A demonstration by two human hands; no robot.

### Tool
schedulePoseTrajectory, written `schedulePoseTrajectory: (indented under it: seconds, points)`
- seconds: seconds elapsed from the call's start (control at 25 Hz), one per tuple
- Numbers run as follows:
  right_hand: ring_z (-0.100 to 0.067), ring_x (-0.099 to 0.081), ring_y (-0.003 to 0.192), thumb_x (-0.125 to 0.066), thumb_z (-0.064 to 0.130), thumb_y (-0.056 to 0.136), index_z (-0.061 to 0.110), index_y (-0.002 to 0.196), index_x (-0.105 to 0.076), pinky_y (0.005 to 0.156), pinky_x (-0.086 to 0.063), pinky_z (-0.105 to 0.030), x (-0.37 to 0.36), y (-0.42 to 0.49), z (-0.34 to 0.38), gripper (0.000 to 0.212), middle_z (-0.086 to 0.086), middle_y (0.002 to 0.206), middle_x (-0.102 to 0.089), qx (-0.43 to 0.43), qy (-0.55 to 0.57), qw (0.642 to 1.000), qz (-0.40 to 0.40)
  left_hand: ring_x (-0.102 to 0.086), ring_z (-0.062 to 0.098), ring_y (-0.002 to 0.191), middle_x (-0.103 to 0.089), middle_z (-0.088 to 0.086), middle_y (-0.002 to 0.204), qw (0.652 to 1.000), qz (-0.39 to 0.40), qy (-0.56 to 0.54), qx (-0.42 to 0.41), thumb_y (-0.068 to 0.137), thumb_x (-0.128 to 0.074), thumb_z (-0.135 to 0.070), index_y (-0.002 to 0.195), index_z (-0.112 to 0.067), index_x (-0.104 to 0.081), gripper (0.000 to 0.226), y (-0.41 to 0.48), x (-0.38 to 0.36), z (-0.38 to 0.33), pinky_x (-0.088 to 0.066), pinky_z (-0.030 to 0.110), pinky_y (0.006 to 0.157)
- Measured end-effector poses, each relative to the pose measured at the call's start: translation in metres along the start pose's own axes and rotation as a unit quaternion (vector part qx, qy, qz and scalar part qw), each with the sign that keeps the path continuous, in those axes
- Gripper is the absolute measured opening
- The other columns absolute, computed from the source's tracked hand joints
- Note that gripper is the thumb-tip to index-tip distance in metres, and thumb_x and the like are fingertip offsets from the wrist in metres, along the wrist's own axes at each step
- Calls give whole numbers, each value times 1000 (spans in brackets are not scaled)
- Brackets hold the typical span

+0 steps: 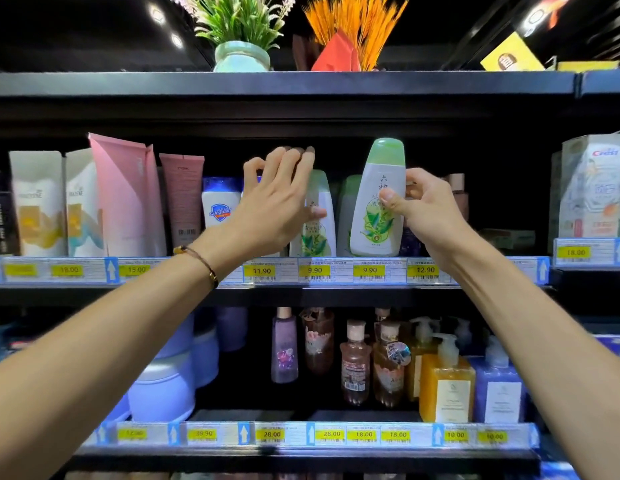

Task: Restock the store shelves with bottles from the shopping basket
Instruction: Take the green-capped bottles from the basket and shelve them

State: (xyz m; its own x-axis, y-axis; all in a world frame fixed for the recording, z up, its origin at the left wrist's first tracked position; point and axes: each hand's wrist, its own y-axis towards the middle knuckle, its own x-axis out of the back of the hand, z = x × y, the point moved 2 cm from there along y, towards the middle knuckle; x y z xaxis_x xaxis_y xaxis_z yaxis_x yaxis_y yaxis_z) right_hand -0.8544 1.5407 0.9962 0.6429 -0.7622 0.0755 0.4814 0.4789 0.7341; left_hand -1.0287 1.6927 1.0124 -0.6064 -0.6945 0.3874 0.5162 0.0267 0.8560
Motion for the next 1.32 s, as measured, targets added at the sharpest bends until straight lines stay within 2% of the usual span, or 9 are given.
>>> schedulePoseTrajectory:
  seconds: [0.12, 0.2, 0.32, 0.52, 0.72, 0.84, 0.96, 1.12, 1.32]
  points:
    - [-8, -73, 90, -66, 14, 97, 10, 125, -61, 71, -59, -23, -3, 0, -8, 28, -3, 107, -73, -18, -13, 1000, -6, -43, 32, 132, -48, 11, 143, 990, -114, -73, 43, 98, -49, -33, 142, -10, -48, 50, -44, 11, -9, -32, 46, 103]
    - [-9, -73, 89, -67, 16, 97, 9, 124, -59, 66, -59, -20, -6, 1, -12, 29, -3, 108, -73, -34, -28, 999, -2, -45, 36, 125, -49, 13, 139, 989, -111, -67, 67, 97, -53, -26, 136, -11, -53, 41, -86, 6, -18, -35, 48, 101]
    - [-6, -71, 87, -68, 19, 96, 9, 122, -59, 61, -55, -15, -12, 2, -14, 29, -2, 105, -71, -49, -55, 997, 14, -48, 42, 117, -51, 19, 131, 993, -81, -37, 76, 96, -53, -22, 131, -7, -58, 39, -132, -10, -19, -38, 51, 98]
    - [-17, -71, 92, -71, 26, 94, 14, 113, -63, 78, -59, -36, -20, 4, -19, 24, -1, 103, -71, -46, -145, 988, 32, -49, 40, 110, -56, 19, 123, 995, -83, -28, 45, 100, -52, -24, 130, -3, -61, 38, -145, -21, -10, -39, 49, 97]
    - [-14, -67, 92, -67, 29, 96, 15, 108, -64, 67, -51, -26, -20, 2, -20, 19, -2, 101, -69, -27, -210, 977, 37, -49, 39, 110, -57, 19, 122, 994, -103, -18, 39, 99, -54, -23, 129, -2, -62, 38, -144, -25, -9, -38, 50, 98]
    - [-23, -65, 98, -64, 32, 97, 12, 104, -63, 82, -55, -41, -21, 1, -18, 21, -5, 103, -67, -23, -263, 963, 49, -49, 40, 110, -56, 19, 123, 993, -105, -15, 44, 100, -53, -24, 130, -2, -61, 38, -144, -26, -8, -37, 50, 99]
    - [-31, -54, 112, -58, 37, 100, 7, 113, -57, 93, -48, -46, -25, -7, -15, 33, -10, 116, -55, -18, -338, 939, 54, -50, 41, 110, -56, 18, 124, 995, -95, -10, 41, 99, -53, -24, 130, -3, -61, 38, -145, -26, -8, -38, 50, 100]
    - [-34, -40, 122, -50, 27, 100, 7, 143, -42, 92, -46, -47, -38, -50, -3, 47, -13, 136, -44, 150, -461, 874, -40, -49, 38, 109, -54, 13, 124, 997, -56, -36, 50, 97, -53, -27, 128, -9, -60, 37, -138, -15, -9, -41, 48, 97]
    - [-35, -44, 126, -51, 29, 95, 9, 135, -54, 100, -42, -46, -101, -103, -9, 45, -12, 135, -51, 257, -415, 872, 45, -50, 36, 115, -55, 11, 128, 994, -10, 9, 104, 95, -54, -30, 129, -12, -59, 39, -165, 14, 16, -41, 49, 101]
